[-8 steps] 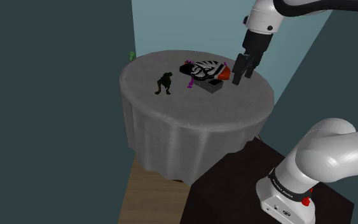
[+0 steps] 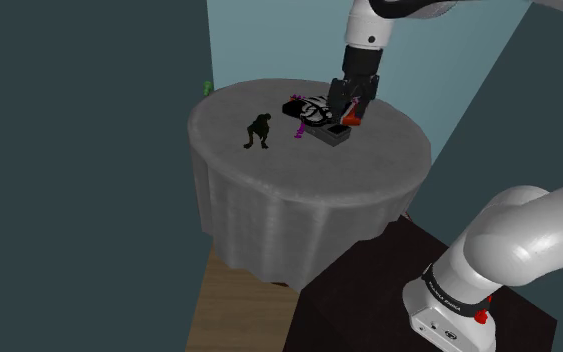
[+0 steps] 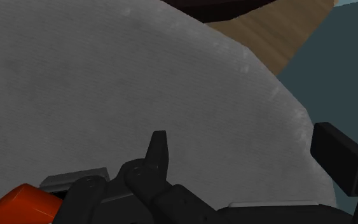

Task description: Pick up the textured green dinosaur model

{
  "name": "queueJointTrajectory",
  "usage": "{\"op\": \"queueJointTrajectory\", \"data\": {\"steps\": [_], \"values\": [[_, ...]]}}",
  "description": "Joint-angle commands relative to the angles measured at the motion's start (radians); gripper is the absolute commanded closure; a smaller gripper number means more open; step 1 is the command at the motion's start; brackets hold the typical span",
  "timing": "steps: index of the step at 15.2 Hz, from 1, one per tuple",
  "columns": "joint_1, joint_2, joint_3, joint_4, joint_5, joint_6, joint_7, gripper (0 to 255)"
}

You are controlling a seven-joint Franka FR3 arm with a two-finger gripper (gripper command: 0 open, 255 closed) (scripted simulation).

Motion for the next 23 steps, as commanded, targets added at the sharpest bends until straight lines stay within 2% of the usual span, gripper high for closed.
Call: {"op": "queueJointTrajectory", "data": {"steps": [1,7,12,17,22,23], "values": [[-0.002,0.101,0.017,0.074,0.011,0.004,0.046,0],[-0.008,0.389,0.042,0.321,0.024,-0.018,0.164,0],[-0.004,0.634,0.047,0.57,0.028,-0.073,0.257,0],[0.006,0.902,0.042,0.887,0.035,-0.171,0.345,0],[0.02,1.225,0.035,1.339,0.045,-0.342,0.432,0],[0.02,1.22,0.034,1.316,0.045,-0.325,0.429,0]]}}
